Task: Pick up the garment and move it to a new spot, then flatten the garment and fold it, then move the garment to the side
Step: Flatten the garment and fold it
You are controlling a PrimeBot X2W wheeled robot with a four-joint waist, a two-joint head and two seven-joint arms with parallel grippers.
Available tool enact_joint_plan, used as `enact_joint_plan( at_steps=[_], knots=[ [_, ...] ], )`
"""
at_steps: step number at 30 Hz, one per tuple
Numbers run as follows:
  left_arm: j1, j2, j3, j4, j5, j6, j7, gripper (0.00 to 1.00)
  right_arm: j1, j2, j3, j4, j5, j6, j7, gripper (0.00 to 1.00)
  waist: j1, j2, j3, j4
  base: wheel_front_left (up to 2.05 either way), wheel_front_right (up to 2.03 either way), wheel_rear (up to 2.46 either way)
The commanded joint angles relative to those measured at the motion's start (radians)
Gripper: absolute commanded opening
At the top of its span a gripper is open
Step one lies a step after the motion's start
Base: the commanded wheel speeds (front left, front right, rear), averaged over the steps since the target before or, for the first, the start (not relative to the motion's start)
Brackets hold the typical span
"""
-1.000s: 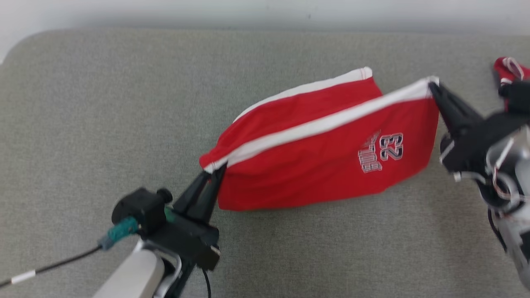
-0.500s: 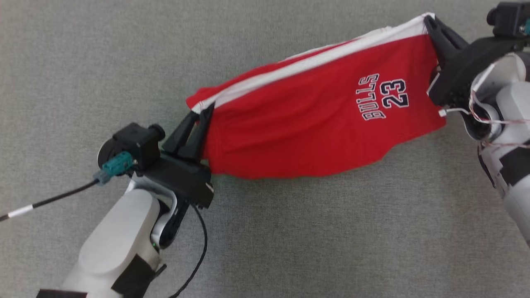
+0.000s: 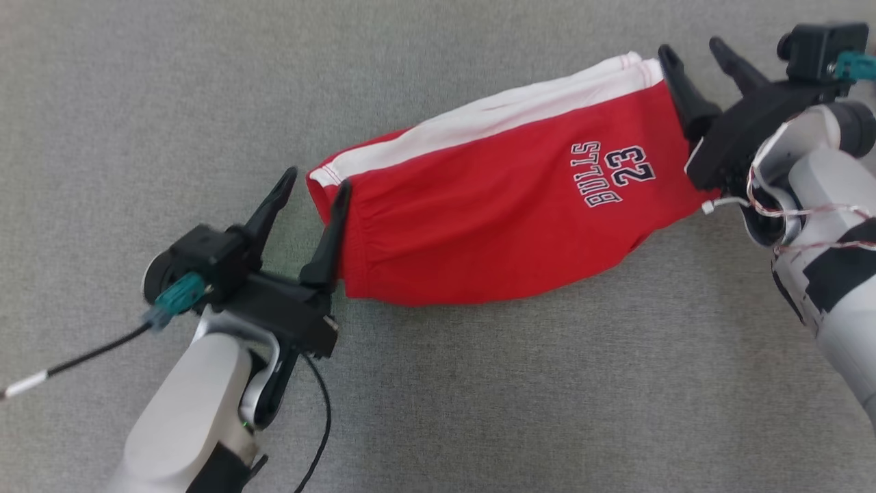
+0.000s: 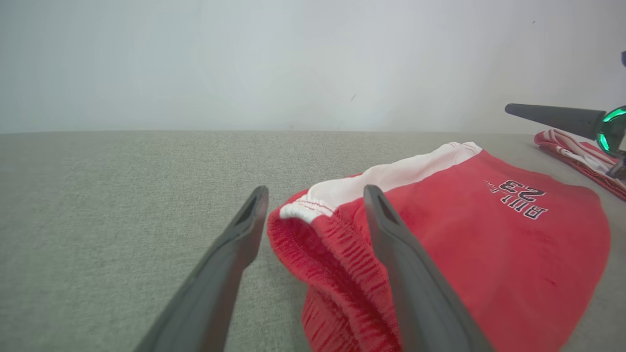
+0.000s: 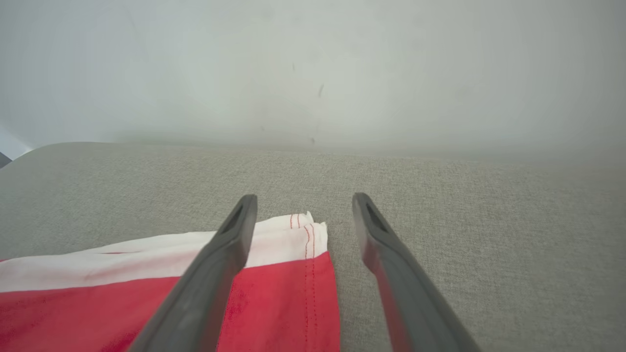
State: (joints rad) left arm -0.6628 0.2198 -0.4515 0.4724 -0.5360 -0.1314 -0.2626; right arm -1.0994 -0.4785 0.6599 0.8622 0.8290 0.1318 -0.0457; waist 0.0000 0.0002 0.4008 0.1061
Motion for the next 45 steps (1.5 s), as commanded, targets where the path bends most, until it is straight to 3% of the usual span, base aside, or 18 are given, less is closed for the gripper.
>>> enact_joint_plan(
  at_steps=[1, 9, 17, 25, 33, 34, 35, 45],
  knots=[
    [0.049, -0.008, 0.045, -0.031, 0.036, 0.012, -0.003, 1.00, 0.033, -0.017, 0.025, -0.007, 0.030, -0.003, -0.017, 1.00, 0.0000, -0.0002, -0.039, -0.010, 0.00, 0.00, 0.00],
    [0.228, -0.044, 0.224, -0.209, 0.195, 0.076, -0.003, 1.00, 0.140, -0.079, 0.106, -0.020, 0.115, -0.003, -0.052, 1.00, 0.0000, -0.0002, -0.108, -0.001, 0.00, 0.00, 0.00],
    [0.377, -0.084, 0.350, -0.339, 0.307, 0.118, -0.003, 1.00, 0.221, -0.094, 0.150, 0.002, 0.179, -0.003, -0.045, 1.00, 0.0000, -0.0002, -0.145, 0.018, 0.00, 0.00, 0.00],
    [0.477, -0.105, 0.426, -0.344, 0.389, 0.110, -0.003, 1.00, 0.238, -0.072, 0.191, 0.065, 0.207, -0.003, -0.033, 1.00, 0.0000, -0.0002, -0.157, 0.049, 0.00, 0.00, 0.00],
    [0.507, -0.147, 0.434, -0.355, 0.413, 0.100, -0.003, 1.00, 0.222, -0.036, 0.221, 0.156, 0.217, -0.003, 0.019, 1.00, 0.0000, -0.0002, -0.155, 0.076, 0.00, 0.00, 0.00],
    [0.508, -0.150, 0.435, -0.352, 0.416, 0.097, -0.003, 1.00, 0.220, -0.033, 0.226, 0.157, 0.221, -0.003, 0.026, 0.33, 0.0000, -0.0002, -0.155, 0.076, 0.00, 0.00, 0.00],
    [0.506, -0.151, 0.438, -0.345, 0.419, 0.095, -0.003, 1.00, 0.219, -0.031, 0.229, 0.155, 0.225, -0.003, 0.027, 0.00, 0.0000, -0.0002, -0.156, 0.075, 0.00, 0.00, 0.00],
    [0.554, -0.158, 0.475, -0.314, 0.440, 0.073, -0.003, 1.00, 0.278, -0.059, 0.253, 0.061, 0.278, -0.003, -0.047, 0.00, 0.0000, -0.0002, -0.247, 0.017, 0.00, 0.00, 0.00]
  ],
)
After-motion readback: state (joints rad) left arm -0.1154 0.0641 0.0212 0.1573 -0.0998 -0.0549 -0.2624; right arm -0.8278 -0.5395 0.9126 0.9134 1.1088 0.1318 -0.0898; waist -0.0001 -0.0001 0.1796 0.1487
